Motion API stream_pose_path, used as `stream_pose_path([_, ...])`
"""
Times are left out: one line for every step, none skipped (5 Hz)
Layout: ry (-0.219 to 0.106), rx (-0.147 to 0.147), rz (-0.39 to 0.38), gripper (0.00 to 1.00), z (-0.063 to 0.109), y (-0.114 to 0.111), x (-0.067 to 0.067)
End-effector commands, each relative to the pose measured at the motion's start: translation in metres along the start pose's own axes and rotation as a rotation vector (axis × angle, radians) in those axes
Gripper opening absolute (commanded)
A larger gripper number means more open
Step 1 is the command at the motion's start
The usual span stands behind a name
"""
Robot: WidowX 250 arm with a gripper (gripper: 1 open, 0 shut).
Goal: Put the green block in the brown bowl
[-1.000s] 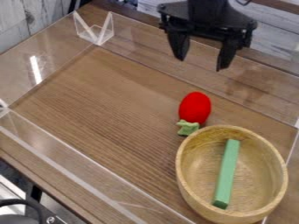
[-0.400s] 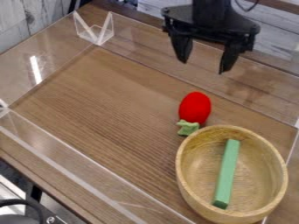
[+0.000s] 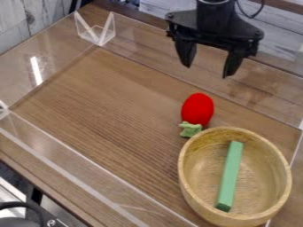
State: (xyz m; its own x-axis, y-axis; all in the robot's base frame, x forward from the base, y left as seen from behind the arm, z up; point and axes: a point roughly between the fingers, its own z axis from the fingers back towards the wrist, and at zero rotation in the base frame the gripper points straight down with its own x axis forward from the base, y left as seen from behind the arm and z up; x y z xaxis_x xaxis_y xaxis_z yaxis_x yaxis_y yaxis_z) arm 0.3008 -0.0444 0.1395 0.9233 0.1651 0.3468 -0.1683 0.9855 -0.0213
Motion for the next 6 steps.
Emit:
stream_pose_path([-0.028,-0.009,-0.004,1.0,0.004,-0.003,0.006])
stream_pose_path([0.007,-0.005,0.002,1.0,-0.001,-0.007,-0.005])
stream_pose_path([0.039,-0.001,0.013,1.0,-0.003,-0.013,-0.017])
stream_pose_path([0.071,-0.006,0.033,1.0,0.002,-0.033,-0.038])
stream_pose_path([0.109,-0.022,0.026,1.0,0.0,-0.06,-0.062])
stream_pose_path([0.145,-0.04,0.013,1.0,-0.005,-0.076,-0.084])
